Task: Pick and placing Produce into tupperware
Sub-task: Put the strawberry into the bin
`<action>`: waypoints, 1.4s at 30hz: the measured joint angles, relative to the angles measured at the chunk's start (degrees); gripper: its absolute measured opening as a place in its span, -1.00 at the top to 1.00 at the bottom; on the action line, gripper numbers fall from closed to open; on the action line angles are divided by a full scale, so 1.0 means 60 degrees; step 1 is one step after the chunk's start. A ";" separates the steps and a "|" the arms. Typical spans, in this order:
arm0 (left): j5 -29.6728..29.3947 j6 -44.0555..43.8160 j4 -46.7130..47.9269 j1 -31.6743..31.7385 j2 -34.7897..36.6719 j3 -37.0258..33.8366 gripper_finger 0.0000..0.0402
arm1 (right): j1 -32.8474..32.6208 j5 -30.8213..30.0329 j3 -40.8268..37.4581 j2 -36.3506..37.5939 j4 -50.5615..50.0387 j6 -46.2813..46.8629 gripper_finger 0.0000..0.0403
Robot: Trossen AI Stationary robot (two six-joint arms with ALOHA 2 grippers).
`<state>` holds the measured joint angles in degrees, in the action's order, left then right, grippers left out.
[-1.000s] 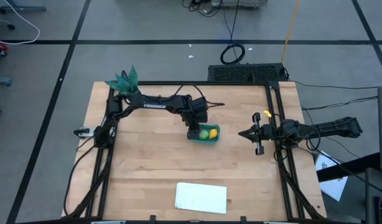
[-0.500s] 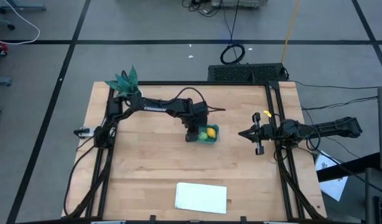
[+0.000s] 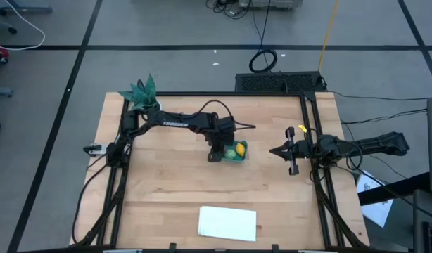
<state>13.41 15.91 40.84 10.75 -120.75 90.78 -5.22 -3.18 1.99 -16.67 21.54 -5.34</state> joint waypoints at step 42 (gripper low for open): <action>0.1257 -0.0814 -0.0149 0.0170 -0.0922 0.0222 0.33 | 0.0001 0.0000 0.0000 0.0000 0.0000 0.0012 1.00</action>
<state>20.95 11.03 39.94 11.77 -126.28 92.12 -5.21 -3.18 1.98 -16.67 21.54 -5.27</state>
